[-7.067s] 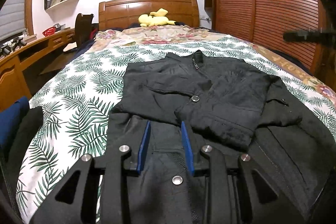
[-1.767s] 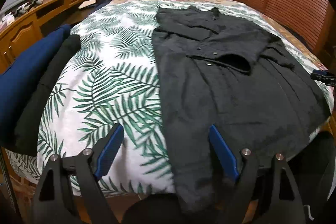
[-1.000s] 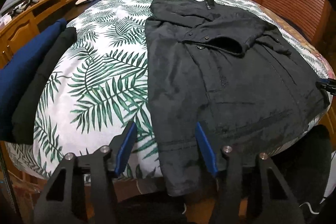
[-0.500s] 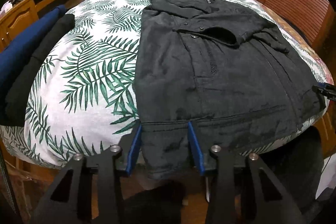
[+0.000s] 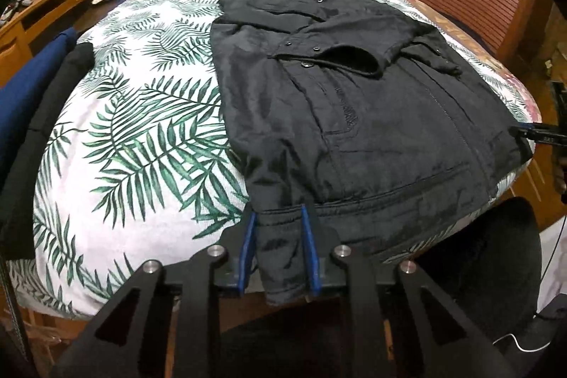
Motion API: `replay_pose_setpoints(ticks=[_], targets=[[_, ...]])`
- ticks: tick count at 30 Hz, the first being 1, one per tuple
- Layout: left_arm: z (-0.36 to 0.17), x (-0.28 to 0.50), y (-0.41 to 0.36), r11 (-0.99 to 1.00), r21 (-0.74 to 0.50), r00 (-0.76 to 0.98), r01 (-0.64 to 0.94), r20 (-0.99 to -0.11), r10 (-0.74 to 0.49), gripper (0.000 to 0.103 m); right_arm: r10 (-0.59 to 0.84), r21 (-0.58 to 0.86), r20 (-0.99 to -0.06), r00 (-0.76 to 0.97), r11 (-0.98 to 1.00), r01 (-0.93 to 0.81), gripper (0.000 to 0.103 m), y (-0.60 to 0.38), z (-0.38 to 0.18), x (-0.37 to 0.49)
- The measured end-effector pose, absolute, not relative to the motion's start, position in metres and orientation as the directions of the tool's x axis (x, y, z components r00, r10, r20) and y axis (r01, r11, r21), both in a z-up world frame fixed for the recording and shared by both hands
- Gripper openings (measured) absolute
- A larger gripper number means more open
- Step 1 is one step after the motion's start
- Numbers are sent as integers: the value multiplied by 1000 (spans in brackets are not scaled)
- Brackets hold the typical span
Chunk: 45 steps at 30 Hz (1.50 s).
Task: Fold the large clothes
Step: 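Lift the hem with both tools and fold it toward the collar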
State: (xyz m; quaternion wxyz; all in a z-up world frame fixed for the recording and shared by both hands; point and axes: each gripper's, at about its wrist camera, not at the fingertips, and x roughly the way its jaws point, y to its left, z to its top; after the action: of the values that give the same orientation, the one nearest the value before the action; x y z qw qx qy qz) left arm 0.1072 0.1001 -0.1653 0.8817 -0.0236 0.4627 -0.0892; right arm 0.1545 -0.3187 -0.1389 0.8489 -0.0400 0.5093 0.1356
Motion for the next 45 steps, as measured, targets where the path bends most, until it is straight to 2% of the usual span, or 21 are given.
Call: replay_pose_setpoints(ticks=[5,7,8,10,13,16,20,27,34,41,45], targets=[[-163,112,99,977,-125,535,170,-821,-198,22,165,64,-880,445,971,-232,45,-314,-141,154],[-162,114,96,976,-109,530,189,-825,-195,19,176,74,-876,449,969,-237,43,-312,-141,153],[-160,115,95,975,-107,529,194,-825,-196,17,178,79,-873,454,970,-228,39,-312,-141,154],[-155,114,93,973,-110,537,204,-819,-205,6,212,122,-863,458,968,-218,24,-314,-137,155],[-143,111,86,974,-94,572,206,-796,-197,2,266,163,-831,489,956,-244,13,-312,-124,154],[-121,107,84,980,-85,633,181,-753,-182,1,310,184,-801,513,941,-282,10,-309,-108,155],[-76,101,81,983,-76,708,164,-685,-171,1,380,215,-724,575,917,-335,8,-306,-67,158],[-3,87,70,990,19,796,139,-597,-100,1,477,241,-576,664,875,-420,6,-291,19,153],[66,43,77,991,26,876,128,-471,-101,1,501,147,-451,738,858,-492,5,-282,107,108],[107,-6,91,994,20,923,105,-375,-90,1,502,97,-365,784,858,-504,5,-302,156,52],[110,-14,93,994,16,928,109,-360,-96,1,495,92,-356,793,863,-497,5,-314,160,39]])
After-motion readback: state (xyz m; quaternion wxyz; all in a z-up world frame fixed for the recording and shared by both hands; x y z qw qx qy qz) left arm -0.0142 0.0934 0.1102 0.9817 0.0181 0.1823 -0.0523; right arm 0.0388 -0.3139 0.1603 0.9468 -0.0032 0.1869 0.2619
